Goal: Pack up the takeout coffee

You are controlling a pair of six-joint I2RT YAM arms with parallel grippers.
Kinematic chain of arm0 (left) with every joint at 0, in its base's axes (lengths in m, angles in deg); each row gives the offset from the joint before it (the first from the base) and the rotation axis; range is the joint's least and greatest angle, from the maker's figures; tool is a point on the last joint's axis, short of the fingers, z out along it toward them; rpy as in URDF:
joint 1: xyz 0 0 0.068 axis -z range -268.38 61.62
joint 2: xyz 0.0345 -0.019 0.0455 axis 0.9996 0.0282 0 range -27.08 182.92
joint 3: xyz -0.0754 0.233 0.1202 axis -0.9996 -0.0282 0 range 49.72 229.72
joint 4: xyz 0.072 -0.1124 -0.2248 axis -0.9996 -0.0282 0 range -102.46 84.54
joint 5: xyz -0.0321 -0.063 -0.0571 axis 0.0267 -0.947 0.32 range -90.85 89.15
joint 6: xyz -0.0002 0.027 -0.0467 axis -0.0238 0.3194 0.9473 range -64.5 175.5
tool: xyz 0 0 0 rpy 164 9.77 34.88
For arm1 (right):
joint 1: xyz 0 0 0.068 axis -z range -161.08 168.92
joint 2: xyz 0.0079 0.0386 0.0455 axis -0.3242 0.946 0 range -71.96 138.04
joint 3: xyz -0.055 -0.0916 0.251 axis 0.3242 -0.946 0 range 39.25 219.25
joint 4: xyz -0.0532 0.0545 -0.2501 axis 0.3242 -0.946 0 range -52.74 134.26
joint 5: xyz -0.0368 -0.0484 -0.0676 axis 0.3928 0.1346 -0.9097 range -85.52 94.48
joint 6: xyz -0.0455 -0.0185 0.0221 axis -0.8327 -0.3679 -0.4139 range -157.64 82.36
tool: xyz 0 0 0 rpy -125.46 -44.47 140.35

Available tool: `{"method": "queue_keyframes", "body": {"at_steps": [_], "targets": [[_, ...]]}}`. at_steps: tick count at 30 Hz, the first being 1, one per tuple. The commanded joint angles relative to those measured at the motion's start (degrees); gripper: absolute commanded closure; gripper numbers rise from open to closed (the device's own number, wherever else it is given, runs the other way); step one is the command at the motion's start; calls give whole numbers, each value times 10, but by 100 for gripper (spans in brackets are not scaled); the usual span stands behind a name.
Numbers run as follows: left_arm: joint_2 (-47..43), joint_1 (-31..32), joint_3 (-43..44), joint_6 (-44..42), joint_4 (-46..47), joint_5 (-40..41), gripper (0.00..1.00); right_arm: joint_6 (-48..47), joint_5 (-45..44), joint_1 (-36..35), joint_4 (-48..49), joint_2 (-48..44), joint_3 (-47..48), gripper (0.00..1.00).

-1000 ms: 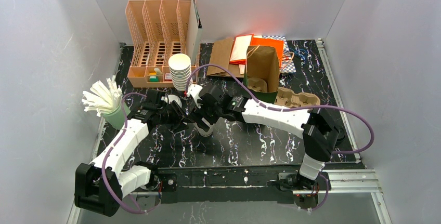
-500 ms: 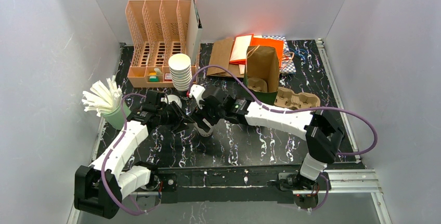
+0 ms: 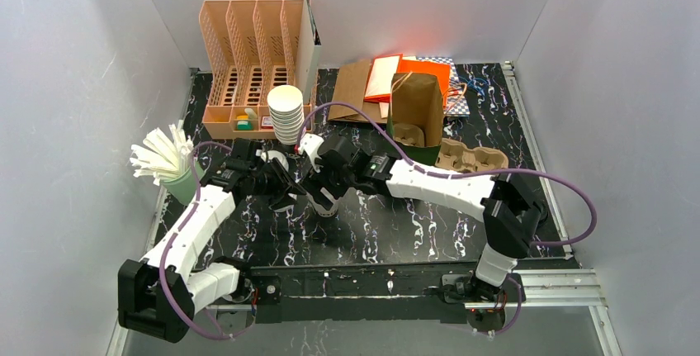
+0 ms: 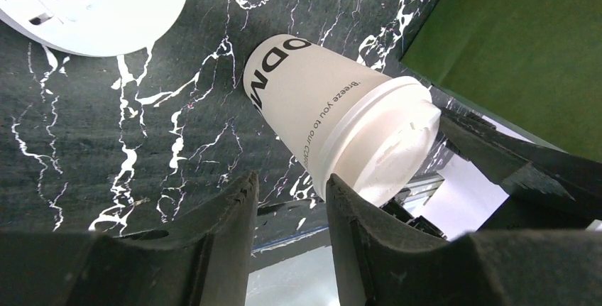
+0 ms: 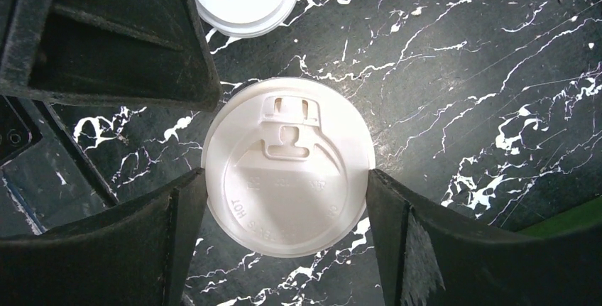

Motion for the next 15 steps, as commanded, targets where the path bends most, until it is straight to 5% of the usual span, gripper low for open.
{"method": "queue_keyframes", "body": {"at_steps": [1,6,15], "targets": [[11,-1,57,-36,-62,23,61,15,7,-1,-108,25,43,13],[21,0,88,-49,-75,31,61,13,5,-1,-122,30,101,2],[24,0,97,-52,-76,32,61,13,1,0,-153,35,174,2]]}}
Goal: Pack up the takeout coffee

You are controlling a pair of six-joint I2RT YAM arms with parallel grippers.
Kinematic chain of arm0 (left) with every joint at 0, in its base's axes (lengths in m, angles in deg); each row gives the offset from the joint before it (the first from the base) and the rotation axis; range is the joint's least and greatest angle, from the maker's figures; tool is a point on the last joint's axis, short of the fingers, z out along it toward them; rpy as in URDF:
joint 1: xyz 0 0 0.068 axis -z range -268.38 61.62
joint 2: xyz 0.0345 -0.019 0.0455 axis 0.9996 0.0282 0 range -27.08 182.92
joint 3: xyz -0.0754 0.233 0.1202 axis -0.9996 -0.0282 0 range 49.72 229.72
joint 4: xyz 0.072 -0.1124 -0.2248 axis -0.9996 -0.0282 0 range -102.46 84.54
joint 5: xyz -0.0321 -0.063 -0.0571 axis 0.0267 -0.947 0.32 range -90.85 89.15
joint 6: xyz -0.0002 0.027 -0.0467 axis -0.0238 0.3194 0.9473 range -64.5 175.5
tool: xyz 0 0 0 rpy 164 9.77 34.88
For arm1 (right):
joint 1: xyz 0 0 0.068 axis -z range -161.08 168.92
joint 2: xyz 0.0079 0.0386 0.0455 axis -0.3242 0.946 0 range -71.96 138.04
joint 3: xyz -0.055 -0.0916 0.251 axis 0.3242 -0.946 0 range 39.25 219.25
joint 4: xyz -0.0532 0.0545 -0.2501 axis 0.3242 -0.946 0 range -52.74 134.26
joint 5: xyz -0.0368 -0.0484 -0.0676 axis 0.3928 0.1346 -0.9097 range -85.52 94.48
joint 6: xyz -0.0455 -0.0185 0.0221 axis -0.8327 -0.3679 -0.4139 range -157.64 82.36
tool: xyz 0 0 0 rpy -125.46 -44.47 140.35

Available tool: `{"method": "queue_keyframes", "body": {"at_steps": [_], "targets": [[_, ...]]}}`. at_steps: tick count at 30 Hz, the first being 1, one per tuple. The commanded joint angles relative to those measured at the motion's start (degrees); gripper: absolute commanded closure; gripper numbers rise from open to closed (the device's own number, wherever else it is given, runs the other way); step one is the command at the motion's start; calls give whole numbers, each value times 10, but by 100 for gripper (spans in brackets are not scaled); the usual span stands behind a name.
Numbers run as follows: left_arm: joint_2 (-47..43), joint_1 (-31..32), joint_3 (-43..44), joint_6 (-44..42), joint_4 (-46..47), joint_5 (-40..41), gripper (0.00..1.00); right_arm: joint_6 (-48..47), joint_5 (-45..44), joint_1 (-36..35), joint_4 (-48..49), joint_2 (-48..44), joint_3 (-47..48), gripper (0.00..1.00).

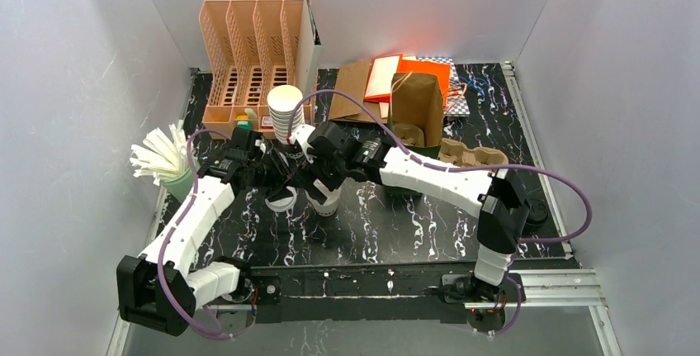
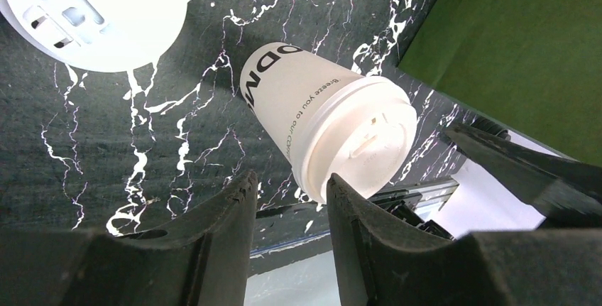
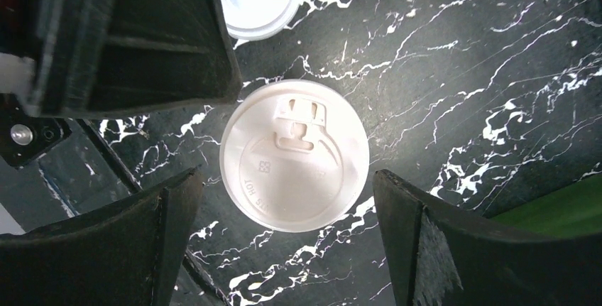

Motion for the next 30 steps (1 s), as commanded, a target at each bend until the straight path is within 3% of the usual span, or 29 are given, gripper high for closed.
{"method": "queue_keyframes", "body": {"at_steps": [1,4,10,14,18,27,30], "targets": [[-1,0,24,-12,-21,3,61,9,-4,2,-20,-11,43,2],[0,-1,37,-29,-17,2,60,47,2,23,-18,-31,32,4],[-5,2,63,-92,6,-2,48,167,30,71,-38,-74,-3,34],[-18,12,64,-131,40,3,38,232,19,77,-41,-105,-39,47],[-5,40,63,-164,68,15,35,273,-2,80,-33,-129,-81,58],[47,106,102,-214,87,68,37,395,-1,81,66,-166,-196,62],[54,125,116,-237,82,83,33,420,5,80,96,-177,-230,63]]}}
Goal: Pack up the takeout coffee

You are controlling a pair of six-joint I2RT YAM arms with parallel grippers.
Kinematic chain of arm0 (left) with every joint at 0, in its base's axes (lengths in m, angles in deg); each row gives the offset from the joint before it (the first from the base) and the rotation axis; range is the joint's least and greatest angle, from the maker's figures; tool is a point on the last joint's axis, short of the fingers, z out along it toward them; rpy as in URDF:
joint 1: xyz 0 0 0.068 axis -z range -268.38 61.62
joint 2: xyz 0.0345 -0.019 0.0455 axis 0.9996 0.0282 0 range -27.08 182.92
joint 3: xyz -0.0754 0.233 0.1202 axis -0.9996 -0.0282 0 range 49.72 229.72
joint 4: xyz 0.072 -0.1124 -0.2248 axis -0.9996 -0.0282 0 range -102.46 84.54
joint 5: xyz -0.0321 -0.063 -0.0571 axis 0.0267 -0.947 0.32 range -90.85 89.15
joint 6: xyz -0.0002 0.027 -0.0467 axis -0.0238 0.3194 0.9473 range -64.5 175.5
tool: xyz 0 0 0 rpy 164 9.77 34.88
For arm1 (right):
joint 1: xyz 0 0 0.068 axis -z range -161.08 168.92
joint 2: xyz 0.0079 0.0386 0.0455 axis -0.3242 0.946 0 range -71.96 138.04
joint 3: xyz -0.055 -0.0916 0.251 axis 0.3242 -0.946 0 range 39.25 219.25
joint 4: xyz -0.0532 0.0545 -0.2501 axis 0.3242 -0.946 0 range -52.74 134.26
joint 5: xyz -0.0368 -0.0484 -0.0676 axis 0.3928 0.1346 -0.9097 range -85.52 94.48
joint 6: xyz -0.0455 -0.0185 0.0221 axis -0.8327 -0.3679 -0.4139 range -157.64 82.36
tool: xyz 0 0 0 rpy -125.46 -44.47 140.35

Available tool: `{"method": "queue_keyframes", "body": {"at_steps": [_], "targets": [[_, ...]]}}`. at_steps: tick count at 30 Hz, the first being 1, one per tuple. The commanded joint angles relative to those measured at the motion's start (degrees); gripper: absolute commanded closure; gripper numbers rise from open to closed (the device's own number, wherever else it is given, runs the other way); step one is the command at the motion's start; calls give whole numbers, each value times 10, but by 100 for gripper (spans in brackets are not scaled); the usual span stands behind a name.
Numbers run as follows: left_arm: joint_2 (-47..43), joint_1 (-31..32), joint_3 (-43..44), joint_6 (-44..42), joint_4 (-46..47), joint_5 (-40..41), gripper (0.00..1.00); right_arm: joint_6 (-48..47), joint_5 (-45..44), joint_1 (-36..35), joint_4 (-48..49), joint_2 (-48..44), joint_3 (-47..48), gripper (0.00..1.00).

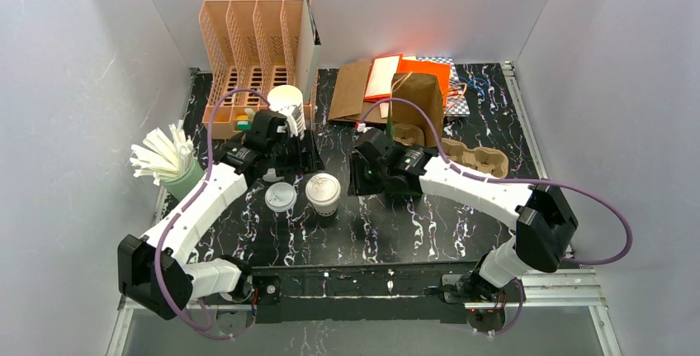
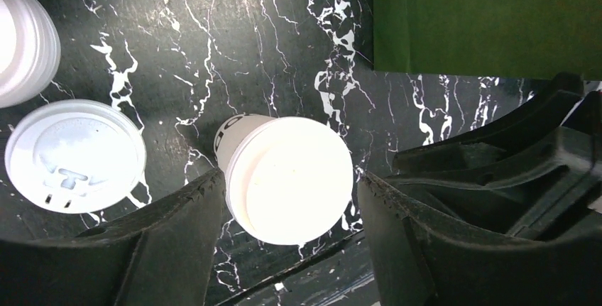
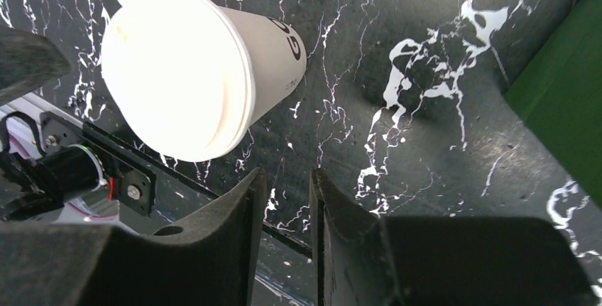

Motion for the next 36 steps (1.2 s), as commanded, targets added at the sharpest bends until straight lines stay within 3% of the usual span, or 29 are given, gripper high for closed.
{"method": "queue_keyframes", "body": {"at_steps": [1,5,9,10,14,18,27,36], "targets": [[5,25,37,-50,-9,36,31,68,1,-2,77,-36,-38,63],[14,47,54,-76,-41,59,21,85,21,-2,112,-42,-62,62],[14,69,53,-95,-54,73,3,91,27,-2,138,-47,-77,62],[16,73,54,-98,-58,77,2,90,22,-2,137,-48,-77,62],[30,93,63,-124,-73,99,2,85,-12,-2,127,-60,-71,62],[51,109,72,-153,-79,109,10,74,-26,-2,118,-70,-65,62],[83,136,86,-178,-96,133,3,57,-34,-1,101,-84,-65,61],[102,151,90,-185,-106,135,9,53,-41,-2,92,-82,-64,61]]}}
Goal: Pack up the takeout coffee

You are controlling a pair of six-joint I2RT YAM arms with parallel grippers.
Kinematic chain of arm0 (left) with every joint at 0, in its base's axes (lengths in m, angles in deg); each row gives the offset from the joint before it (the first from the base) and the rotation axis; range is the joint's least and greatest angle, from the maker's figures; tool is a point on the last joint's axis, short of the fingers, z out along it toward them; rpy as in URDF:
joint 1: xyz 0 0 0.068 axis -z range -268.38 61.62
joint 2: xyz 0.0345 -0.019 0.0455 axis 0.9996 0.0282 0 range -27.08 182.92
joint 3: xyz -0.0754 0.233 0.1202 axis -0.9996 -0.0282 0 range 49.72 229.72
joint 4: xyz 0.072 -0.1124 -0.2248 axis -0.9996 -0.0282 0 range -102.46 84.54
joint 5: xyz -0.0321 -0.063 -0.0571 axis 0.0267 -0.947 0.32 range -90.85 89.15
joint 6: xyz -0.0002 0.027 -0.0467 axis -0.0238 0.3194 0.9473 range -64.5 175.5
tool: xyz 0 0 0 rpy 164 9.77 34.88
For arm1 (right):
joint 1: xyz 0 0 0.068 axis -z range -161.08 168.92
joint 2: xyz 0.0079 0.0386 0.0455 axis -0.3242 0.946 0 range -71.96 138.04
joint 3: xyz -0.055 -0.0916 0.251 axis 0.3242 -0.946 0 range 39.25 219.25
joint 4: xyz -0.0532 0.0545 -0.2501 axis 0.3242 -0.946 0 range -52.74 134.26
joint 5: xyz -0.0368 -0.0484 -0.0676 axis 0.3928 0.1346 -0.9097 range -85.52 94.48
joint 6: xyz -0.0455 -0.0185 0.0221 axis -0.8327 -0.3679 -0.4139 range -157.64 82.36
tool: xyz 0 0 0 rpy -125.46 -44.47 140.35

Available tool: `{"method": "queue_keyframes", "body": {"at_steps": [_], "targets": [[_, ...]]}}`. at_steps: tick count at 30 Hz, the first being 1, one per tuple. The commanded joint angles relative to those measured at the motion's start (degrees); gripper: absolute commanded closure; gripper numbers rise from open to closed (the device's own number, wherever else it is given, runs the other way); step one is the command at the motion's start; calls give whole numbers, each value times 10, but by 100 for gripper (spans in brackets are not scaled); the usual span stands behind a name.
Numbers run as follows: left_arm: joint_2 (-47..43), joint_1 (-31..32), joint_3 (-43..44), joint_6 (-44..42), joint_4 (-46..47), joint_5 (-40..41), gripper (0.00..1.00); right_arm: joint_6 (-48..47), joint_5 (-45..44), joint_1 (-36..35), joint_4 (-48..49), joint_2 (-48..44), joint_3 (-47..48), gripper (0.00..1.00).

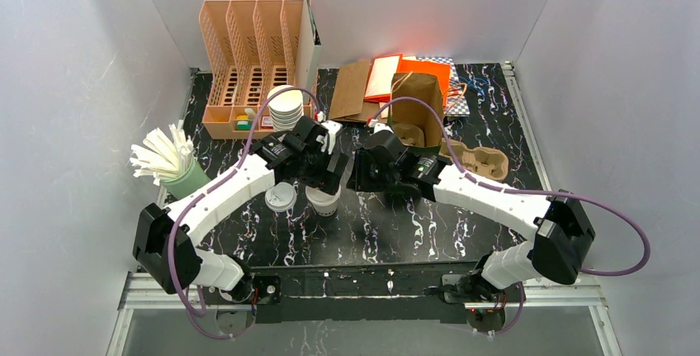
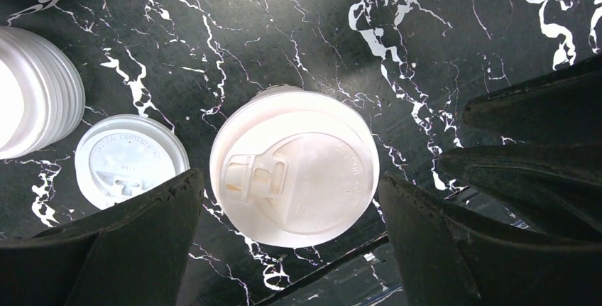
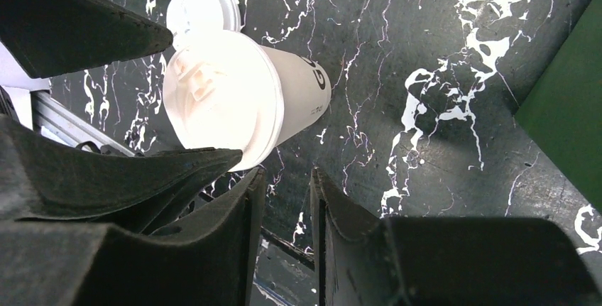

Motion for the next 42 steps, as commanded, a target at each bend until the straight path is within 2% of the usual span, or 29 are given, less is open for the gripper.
{"method": "queue_keyframes", "body": {"at_steps": [1,4,10,17,42], "targets": [[7,11,20,-13,-20,14,9,-8,-14,-2,-5,-15,8,61],[12,16,23,-15,-22,17,6,-8,-14,-2,-5,-16,7,61],[25,22,25,-16,-27,24,7,-12,-7,-1,-5,-15,6,61],[31,29,24,-15,-33,42,22,-17,-8,-1,-9,-23,2,60],[21,57,-34,11,-43,108,22,-30,-14,-1,-17,-30,-2,59]]}}
